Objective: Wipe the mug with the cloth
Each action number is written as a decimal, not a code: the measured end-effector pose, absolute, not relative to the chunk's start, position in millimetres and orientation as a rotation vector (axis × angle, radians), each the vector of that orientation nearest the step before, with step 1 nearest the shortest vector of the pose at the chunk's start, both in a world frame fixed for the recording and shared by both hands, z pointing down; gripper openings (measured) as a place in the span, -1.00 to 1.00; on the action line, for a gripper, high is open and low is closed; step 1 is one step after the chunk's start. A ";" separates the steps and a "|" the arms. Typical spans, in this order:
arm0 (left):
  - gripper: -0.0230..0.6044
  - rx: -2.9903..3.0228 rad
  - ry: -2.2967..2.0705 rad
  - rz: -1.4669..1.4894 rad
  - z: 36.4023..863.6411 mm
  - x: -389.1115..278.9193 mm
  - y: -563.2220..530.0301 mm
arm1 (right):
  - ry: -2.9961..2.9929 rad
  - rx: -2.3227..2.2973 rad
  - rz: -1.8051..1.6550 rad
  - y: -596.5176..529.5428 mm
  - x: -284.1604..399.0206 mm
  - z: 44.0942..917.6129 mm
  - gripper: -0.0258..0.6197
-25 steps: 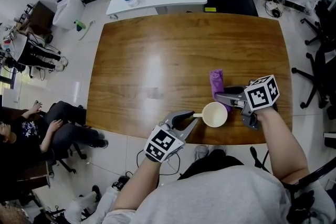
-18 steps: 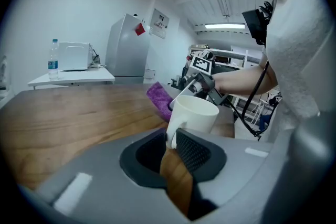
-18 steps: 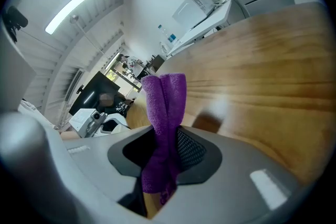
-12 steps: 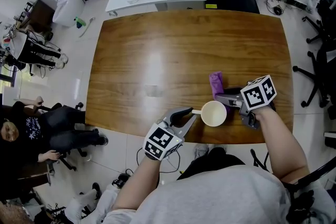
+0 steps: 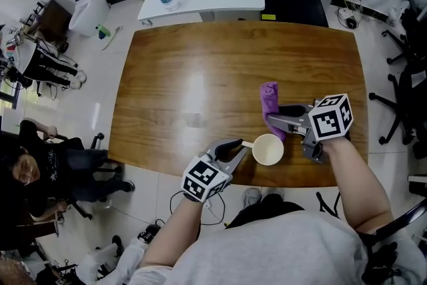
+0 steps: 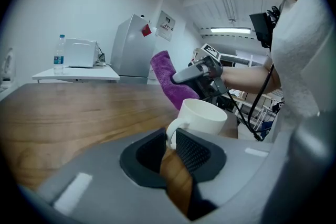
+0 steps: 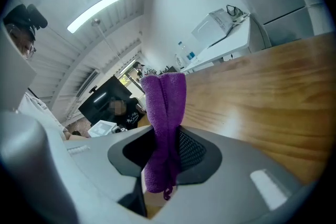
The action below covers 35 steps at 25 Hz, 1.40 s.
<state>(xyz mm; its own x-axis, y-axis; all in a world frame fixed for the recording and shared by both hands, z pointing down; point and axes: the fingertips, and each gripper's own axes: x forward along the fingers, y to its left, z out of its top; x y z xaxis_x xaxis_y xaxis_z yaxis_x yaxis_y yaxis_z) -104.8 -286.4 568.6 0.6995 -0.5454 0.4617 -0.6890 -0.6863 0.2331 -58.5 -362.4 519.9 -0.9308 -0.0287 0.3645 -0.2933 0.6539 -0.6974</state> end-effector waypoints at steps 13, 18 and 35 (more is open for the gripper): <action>-0.80 2.486 -0.999 0.424 570.0 -107.0 -295.7 | -2.416 0.070 1.313 -335.1 -72.2 554.7 -0.54; -0.82 2.485 -1.001 0.435 570.8 -103.9 -296.7 | -2.329 0.091 1.303 -319.0 -66.2 585.6 -0.54; -0.85 2.481 -0.998 0.420 571.7 -100.4 -298.9 | -2.453 0.098 1.410 -330.2 -70.6 558.5 -0.54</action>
<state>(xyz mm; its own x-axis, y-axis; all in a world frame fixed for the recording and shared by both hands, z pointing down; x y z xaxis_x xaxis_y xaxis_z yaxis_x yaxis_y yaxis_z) -100.4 -298.9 571.7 0.6947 -0.5791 0.4266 -0.7099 -0.6476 0.2770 -70.6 -330.2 558.5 -0.9499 0.0937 0.2982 -0.2106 0.5133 -0.8320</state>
